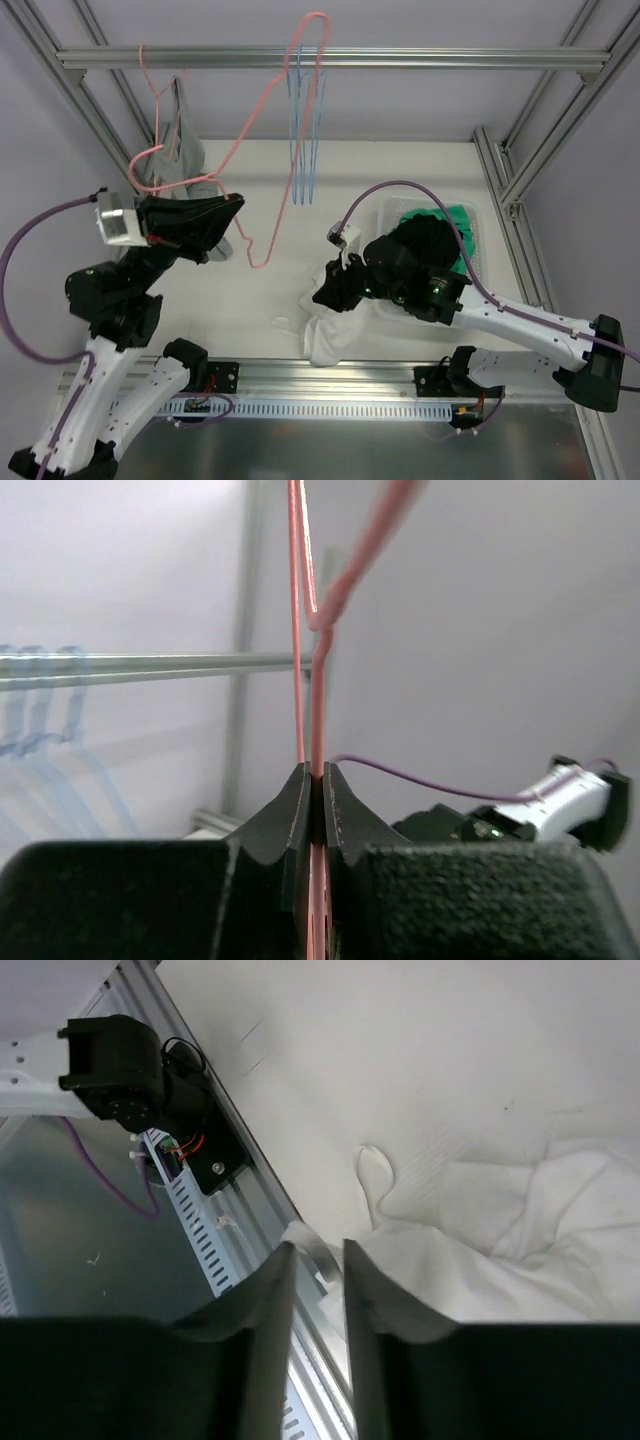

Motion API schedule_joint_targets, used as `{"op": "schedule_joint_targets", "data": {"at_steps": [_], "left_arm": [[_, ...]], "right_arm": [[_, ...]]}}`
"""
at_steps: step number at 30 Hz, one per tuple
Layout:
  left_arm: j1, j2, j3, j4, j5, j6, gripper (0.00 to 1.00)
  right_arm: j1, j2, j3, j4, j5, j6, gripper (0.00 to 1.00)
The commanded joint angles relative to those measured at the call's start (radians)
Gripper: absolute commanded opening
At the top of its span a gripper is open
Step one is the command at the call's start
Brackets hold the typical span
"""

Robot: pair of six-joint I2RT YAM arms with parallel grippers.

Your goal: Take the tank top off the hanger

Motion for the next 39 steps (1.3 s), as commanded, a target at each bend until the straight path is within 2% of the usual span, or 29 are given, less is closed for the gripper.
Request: {"op": "schedule_joint_targets", "data": {"at_steps": [1, 2, 3, 5, 6, 9, 16, 19, 22, 27, 32, 39], "left_arm": [[-0.01, -0.22, -0.015, -0.396, -0.373, 0.195, 0.0], [-0.01, -0.244, -0.012, -0.481, -0.424, 0.203, 0.0], [-0.01, -0.261, -0.005, -0.63, -0.505, 0.205, 0.0], [-0.01, -0.279, 0.006, -0.752, -0.536, 0.209, 0.0], [-0.01, -0.265, 0.026, -0.856, -0.547, 0.209, 0.0], [-0.01, -0.215, 0.057, -1.012, -0.546, 0.18, 0.0], [-0.01, -0.085, 0.09, -1.144, -0.532, 0.169, 0.0], [-0.01, 0.058, 0.179, -1.144, -0.515, 0.208, 0.0], [-0.01, 0.251, 0.354, -1.152, -0.52, 0.257, 0.0], [-0.01, 0.611, 0.774, -1.277, -0.594, 0.332, 0.0], [-0.01, 0.842, 1.108, -1.394, -0.632, 0.381, 0.0], [-0.01, 1.037, 1.334, -1.453, -0.641, 0.464, 0.0]], "right_arm": [[0.021, 0.026, -0.006, 0.02, 0.124, -0.02, 0.37], [0.023, 0.029, -0.008, 0.005, 0.136, -0.019, 0.6], [0.024, 0.031, -0.011, -0.001, 0.183, -0.019, 0.72], [0.023, 0.023, -0.012, -0.038, 0.231, -0.032, 0.98], [0.023, 0.025, -0.003, -0.065, 0.294, -0.041, 1.0], [0.023, 0.037, 0.037, -0.168, 0.401, -0.069, 1.0], [0.012, -0.027, 0.028, -0.216, 0.425, -0.092, 1.0], [0.011, -0.044, 0.02, -0.216, 0.417, -0.101, 0.99], [0.001, -0.047, 0.017, -0.221, 0.425, -0.106, 1.0], [-0.018, -0.067, 0.006, -0.224, 0.411, -0.109, 0.99], [-0.037, -0.116, -0.023, -0.224, 0.394, -0.108, 1.0], [-0.054, -0.15, -0.035, -0.225, 0.386, -0.115, 0.99]]}}
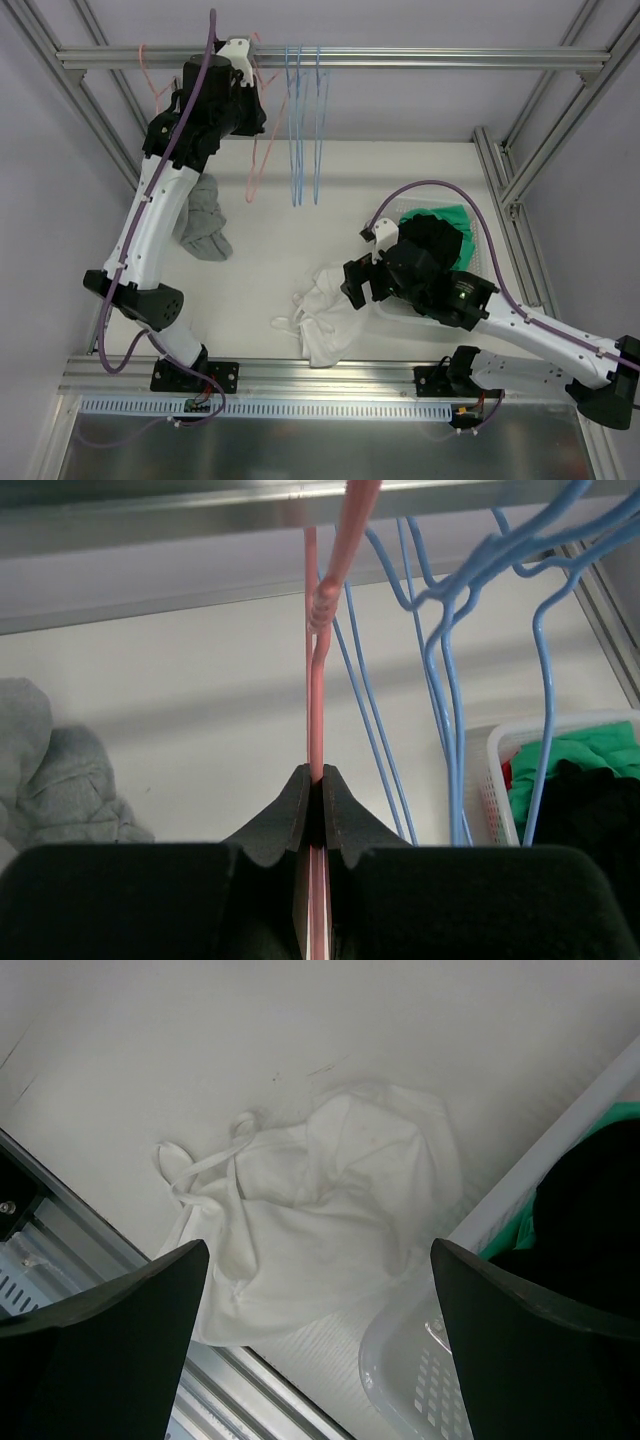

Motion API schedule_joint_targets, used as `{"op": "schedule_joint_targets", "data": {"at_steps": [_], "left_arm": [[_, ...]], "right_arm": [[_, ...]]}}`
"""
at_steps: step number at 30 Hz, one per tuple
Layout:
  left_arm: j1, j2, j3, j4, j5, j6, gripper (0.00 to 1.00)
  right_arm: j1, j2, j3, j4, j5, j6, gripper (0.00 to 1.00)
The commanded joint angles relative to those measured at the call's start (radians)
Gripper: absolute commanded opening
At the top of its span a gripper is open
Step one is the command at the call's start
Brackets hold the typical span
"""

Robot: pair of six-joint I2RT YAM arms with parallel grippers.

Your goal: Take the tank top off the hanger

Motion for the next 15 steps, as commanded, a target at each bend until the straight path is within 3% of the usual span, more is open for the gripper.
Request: {"op": "schedule_joint_targets", "data": {"at_steps": [1, 6, 15], "left_arm": [[-0.009, 0.037, 0.11, -0.051, -0.028, 0.071, 0.0], [-0.012, 0.104, 0.156, -0.067, -0.019, 0.102, 0.0], [-0.039, 0.104, 0.07, -0.104, -0.045, 0.074, 0.0]], "right_arm": [[-0.011, -0.02, -0.001, 0.008, -0.002, -0.021, 1.0], [-0.021, 0.013, 0.001, 0.011, -0.006, -0.024, 1.0], [-0.043, 0.055, -0.013, 0.043, -0.043, -0.01, 0.99]]}}
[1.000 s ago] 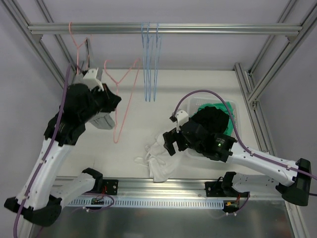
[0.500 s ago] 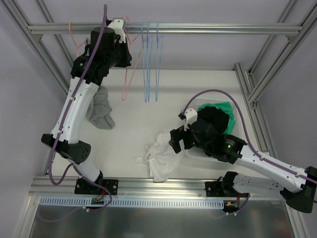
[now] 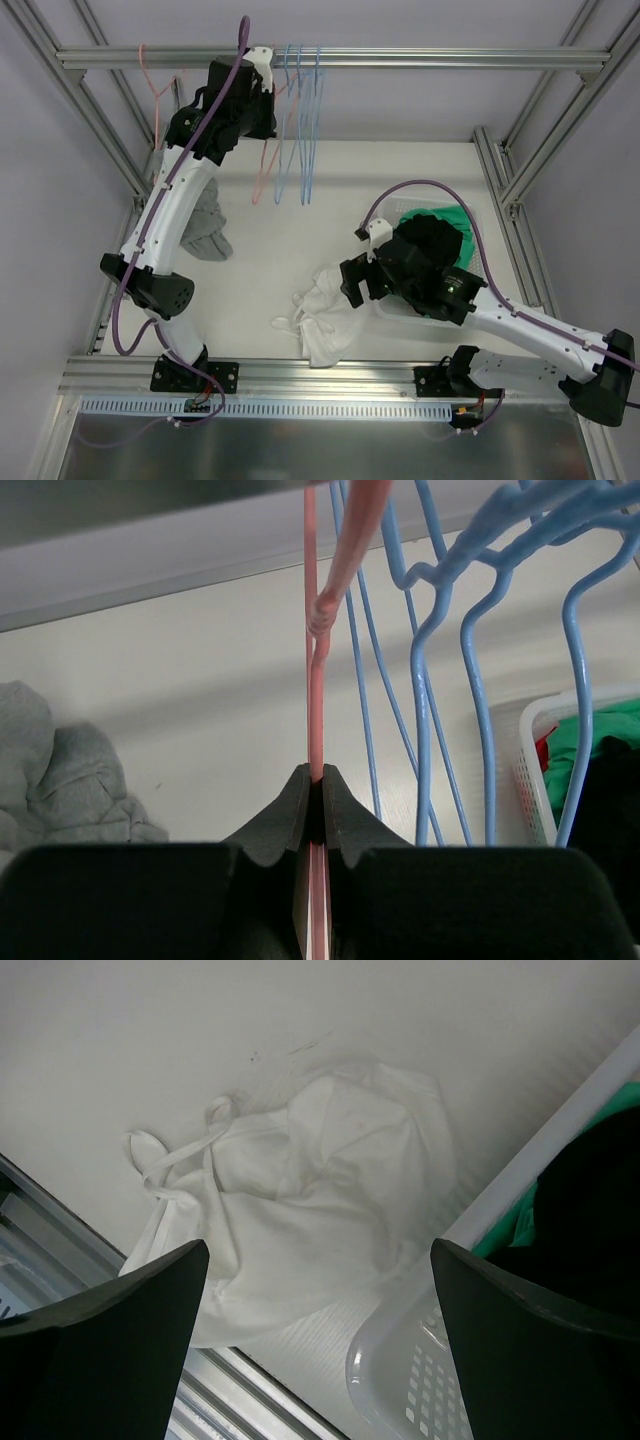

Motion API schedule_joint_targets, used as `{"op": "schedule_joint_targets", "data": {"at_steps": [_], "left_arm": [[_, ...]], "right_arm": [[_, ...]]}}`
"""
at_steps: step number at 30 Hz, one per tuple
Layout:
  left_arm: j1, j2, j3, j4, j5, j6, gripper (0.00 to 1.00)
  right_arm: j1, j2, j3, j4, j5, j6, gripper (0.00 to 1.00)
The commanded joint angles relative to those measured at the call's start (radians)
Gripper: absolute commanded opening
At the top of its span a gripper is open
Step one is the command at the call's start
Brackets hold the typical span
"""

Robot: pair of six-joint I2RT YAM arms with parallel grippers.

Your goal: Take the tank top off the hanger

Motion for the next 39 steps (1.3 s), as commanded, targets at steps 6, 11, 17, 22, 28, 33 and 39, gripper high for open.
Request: {"op": "schedule_joint_targets", "data": {"at_steps": [6, 11, 17, 22, 28, 33, 39], "left_arm": [[-0.021, -0.093, -0.085, -0.051, -0.056, -0.024, 0.29], [-0.021, -0.223, -0.192, -0.05, -0.184, -0.053, 0.98], [-0.021, -0.453, -0.436, -0.048, -0.307, -0.102, 0.99], [-0.019, -0.667, -0.67, -0.047, -0.396, -0.154, 0.99], [-0.019, -0.884, -0.796, -0.05, -0.396, -0.162, 0.99], [-0.019, -1.062, -0.885, -0.045, -0.396, -0.164, 0.99], [-0.019, -1.191, -1.032, -0.03, -0.453, -0.133, 0.99]], "right_arm": [[-0.046, 0.033, -0.027, 0.086, -0.038, -0.005, 0.99], [-0.101, 0.185, -0.022, 0.134, -0.172, -0.024, 1.0], [-0.052, 0.389, 0.025, 0.123, -0.29, -0.024, 0.99], [0.003, 0.596, 0.12, 0.005, -0.25, -0.038, 0.99], [0.071, 0.727, 0.159, -0.029, -0.178, -0.06, 0.98], [0.078, 0.709, 0.15, 0.032, -0.184, -0.051, 0.08], [0.077, 0.375, 0.145, 0.034, -0.046, -0.038, 0.0]]}}
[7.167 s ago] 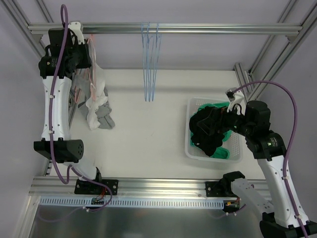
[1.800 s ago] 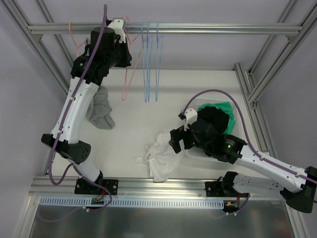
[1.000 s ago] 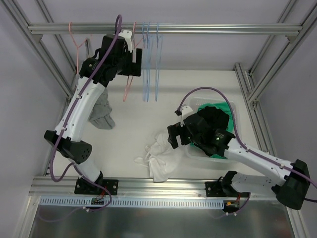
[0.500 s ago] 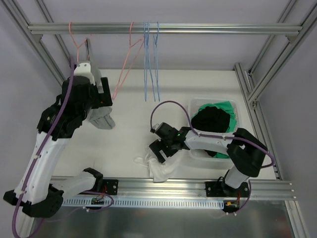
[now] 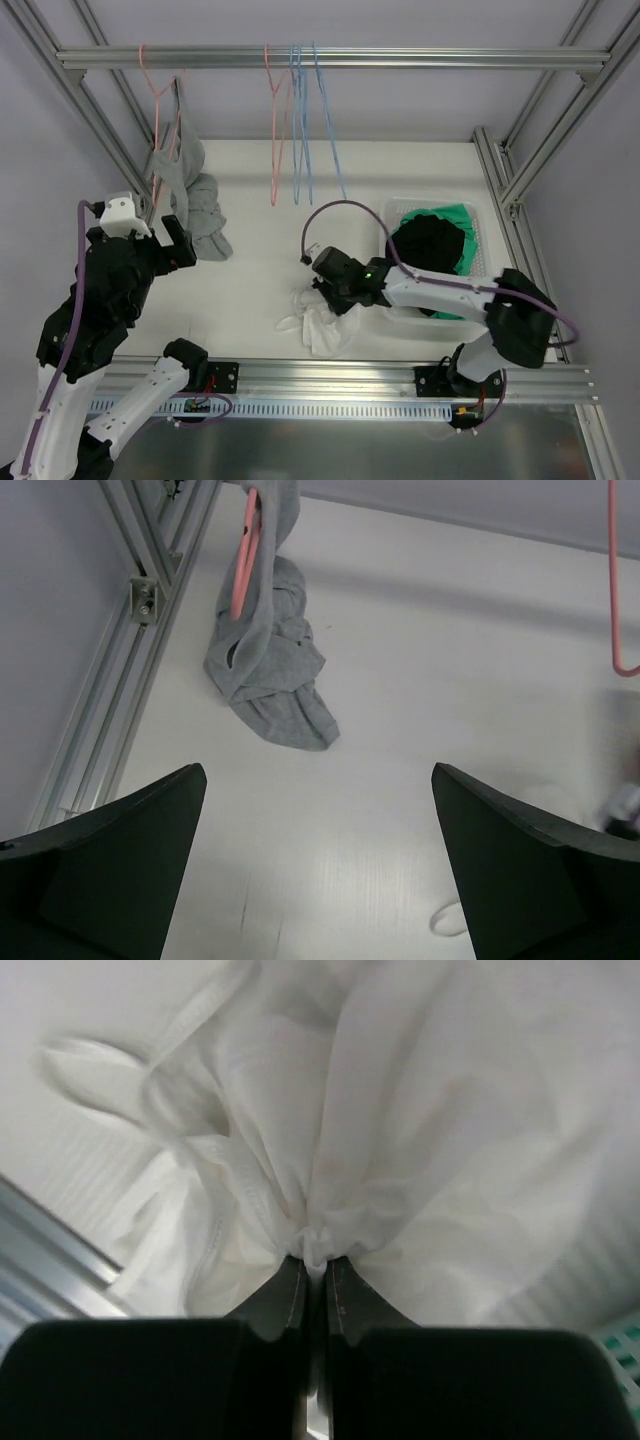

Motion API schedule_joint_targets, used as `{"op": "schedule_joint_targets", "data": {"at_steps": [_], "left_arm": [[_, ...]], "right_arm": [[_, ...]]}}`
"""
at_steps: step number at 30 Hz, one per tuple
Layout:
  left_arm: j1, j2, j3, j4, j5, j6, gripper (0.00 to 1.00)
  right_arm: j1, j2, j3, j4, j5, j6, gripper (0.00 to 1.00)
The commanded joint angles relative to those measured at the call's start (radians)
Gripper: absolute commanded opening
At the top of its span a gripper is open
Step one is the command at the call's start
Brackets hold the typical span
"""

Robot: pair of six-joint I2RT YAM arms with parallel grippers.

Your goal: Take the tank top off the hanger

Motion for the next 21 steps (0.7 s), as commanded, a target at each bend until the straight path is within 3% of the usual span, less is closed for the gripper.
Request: {"op": "schedule_joint_targets", "data": {"at_steps": [1, 7, 14, 18, 21], "left_arm": [[-0.008, -0.038, -0.104, 0.022, -0.072, 0.009, 0.99], [-0.008, -0.193, -0.318, 0.12, -0.167, -0.054, 0.99], [-0.008, -0.25, -0.368, 0.154, -0.126, -0.035, 0.99], [-0.008, -0.249, -0.374, 0.157, -0.114, -0.035, 0.99], [-0.008, -0.247, -0.371, 0.157, -0.111, -0.034, 0.99]], "right_arm": [[-0.004, -0.275, 0.021, -0.004, 0.119, 0.001, 0.0], [-0.118, -0.58, 0.163, -0.24, 0.313, -0.062, 0.0], [-0.374, -0.648, 0.39, -0.492, 0.417, -0.186, 0.0], [-0.501, -0.631, 0.38, -0.495, 0.373, -0.211, 0.0], [-0.609, -0.593, 0.276, -0.433, 0.247, -0.179, 0.0]]}}
